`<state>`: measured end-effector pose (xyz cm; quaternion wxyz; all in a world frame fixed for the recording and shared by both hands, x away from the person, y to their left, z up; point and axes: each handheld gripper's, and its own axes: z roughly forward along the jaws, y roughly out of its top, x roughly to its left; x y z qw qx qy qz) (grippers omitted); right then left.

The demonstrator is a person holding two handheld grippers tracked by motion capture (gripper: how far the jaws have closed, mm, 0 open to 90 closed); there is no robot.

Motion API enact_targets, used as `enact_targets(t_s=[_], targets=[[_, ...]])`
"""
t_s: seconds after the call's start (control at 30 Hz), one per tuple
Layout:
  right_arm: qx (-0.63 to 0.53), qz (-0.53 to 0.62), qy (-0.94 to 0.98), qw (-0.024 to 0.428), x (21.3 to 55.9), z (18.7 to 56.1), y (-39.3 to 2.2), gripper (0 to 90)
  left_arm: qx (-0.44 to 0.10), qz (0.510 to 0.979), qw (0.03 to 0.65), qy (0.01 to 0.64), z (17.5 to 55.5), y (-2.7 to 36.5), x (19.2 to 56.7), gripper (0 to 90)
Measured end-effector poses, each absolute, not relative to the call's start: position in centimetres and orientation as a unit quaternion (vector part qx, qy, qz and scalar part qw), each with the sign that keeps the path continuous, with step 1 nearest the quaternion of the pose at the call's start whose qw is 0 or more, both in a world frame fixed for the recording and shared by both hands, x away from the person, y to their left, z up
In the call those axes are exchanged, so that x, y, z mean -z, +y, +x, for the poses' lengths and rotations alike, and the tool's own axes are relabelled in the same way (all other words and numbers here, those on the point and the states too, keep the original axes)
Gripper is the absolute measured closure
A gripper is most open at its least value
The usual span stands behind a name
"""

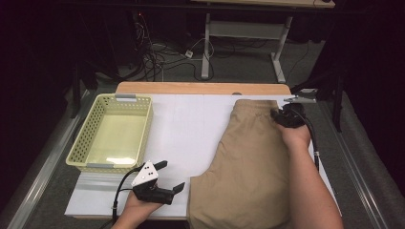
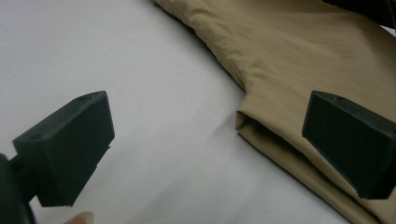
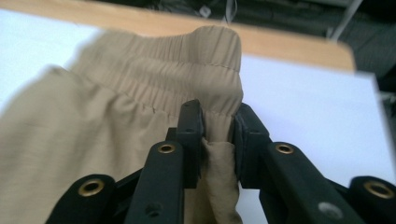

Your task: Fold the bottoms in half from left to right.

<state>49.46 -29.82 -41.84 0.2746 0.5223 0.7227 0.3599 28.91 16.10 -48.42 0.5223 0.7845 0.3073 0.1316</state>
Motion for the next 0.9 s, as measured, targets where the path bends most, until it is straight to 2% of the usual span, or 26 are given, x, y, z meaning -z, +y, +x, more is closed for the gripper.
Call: enact_targets(t_s=[0.1,0.2,0.27,0.43,0.67,0.9], targets=[[-0.355,0.54,0.717,0.261,44.0,50.0,-30.1,70.4,-0.134,0.785,0.52,0.309,28.9,16.1,48.4,1.8],[-0.352,0.555,0.711,0.252,44.9,50.1,-30.5,59.3,-0.137,0.785,0.519,0.31,28.8,16.0,48.4,1.8],[-0.353,0.549,0.712,0.259,44.7,49.7,-30.6,51.6,-0.138,0.785,0.518,0.311,28.9,16.0,48.4,1.8],[-0.386,0.535,0.698,0.279,42.6,47.9,-31.3,42.0,-0.137,0.785,0.518,0.311,28.9,16.0,48.4,1.8],[-0.403,0.525,0.693,0.285,40.9,46.2,-32.7,39.7,-0.139,0.786,0.519,0.308,28.8,16.0,48.4,1.8],[-0.386,0.539,0.703,0.258,43.1,47.6,-31.8,39.7,-0.142,0.784,0.521,0.307,28.7,16.0,48.4,1.9]])
